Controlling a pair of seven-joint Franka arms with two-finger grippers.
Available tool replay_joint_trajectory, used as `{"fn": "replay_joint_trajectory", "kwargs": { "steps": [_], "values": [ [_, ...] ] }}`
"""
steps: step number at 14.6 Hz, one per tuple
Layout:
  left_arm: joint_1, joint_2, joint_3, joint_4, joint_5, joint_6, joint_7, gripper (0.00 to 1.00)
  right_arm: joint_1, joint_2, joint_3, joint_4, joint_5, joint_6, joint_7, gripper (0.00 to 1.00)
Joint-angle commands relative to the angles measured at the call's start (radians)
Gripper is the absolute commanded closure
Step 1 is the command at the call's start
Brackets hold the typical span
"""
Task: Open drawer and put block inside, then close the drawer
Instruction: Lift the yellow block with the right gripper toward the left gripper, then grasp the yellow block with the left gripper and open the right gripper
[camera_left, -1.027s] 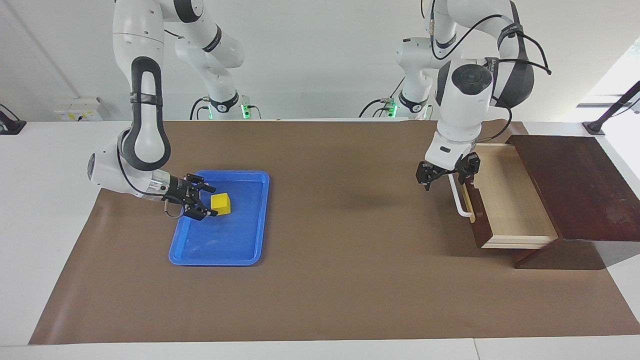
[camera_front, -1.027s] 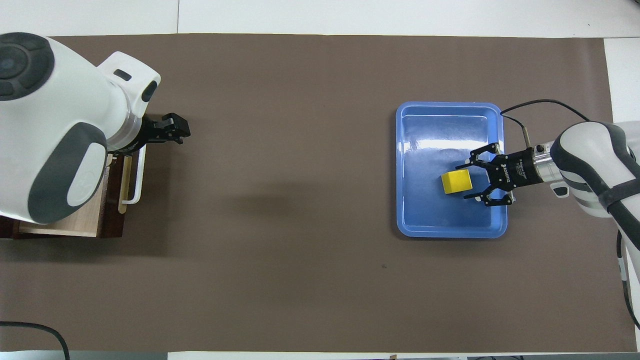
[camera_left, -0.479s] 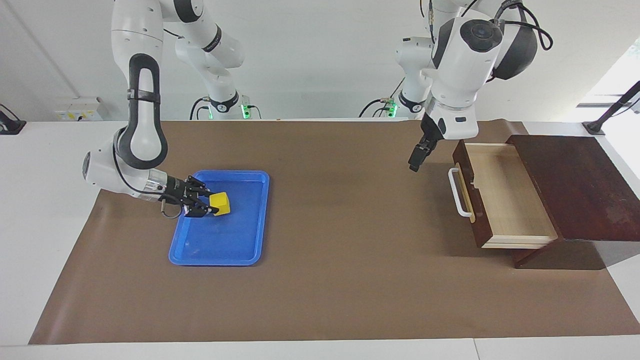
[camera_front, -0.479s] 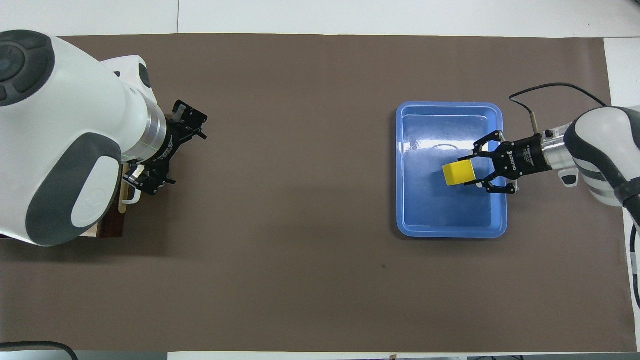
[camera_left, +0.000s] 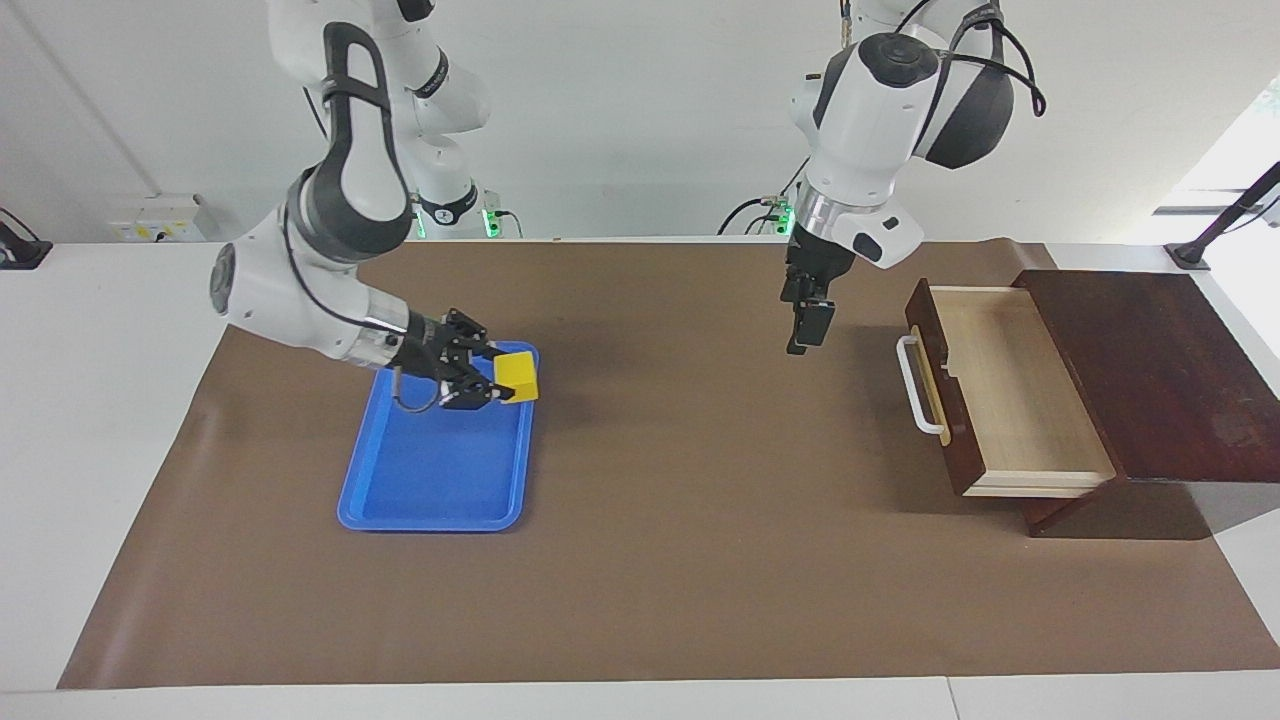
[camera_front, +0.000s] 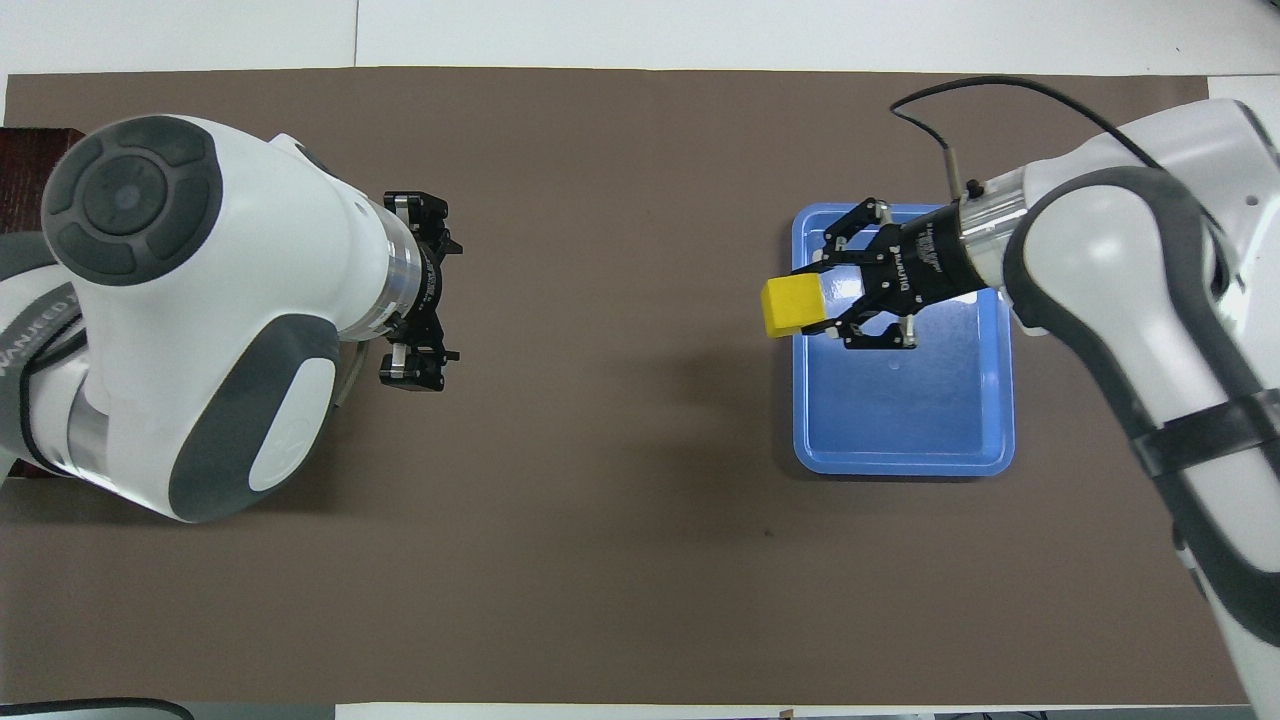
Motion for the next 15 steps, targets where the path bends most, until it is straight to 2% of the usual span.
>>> {"fn": "replay_joint_trajectory", "kwargs": {
  "steps": [1, 3, 6, 9, 15],
  "values": [
    [-0.061, 0.115, 0.018, 0.111, -0.012, -0.059, -0.186, 0.00, 0.106, 0.002, -0.004, 0.017, 0.021, 0.075, 0.107, 1.00],
    [-0.084, 0.231, 0.018, 0.261, -0.007, -0.117, -0.264, 0.00, 0.179, 0.002, -0.004, 0.010, 0.018, 0.144, 0.164, 1.00],
    [-0.119, 0.233, 0.017, 0.251, -0.007, -0.052, -0.322, 0.00, 0.229, 0.000, -0.004, 0.007, 0.021, 0.169, 0.221, 1.00],
    [-0.161, 0.225, 0.018, 0.194, -0.007, -0.001, -0.344, 0.00, 0.255, 0.000, -0.001, 0.007, 0.023, 0.180, 0.258, 1.00],
    [-0.205, 0.208, 0.018, 0.128, -0.004, 0.019, -0.356, 0.00, 0.267, 0.000, 0.000, 0.007, 0.049, 0.203, 0.291, 1.00]
  ]
}}
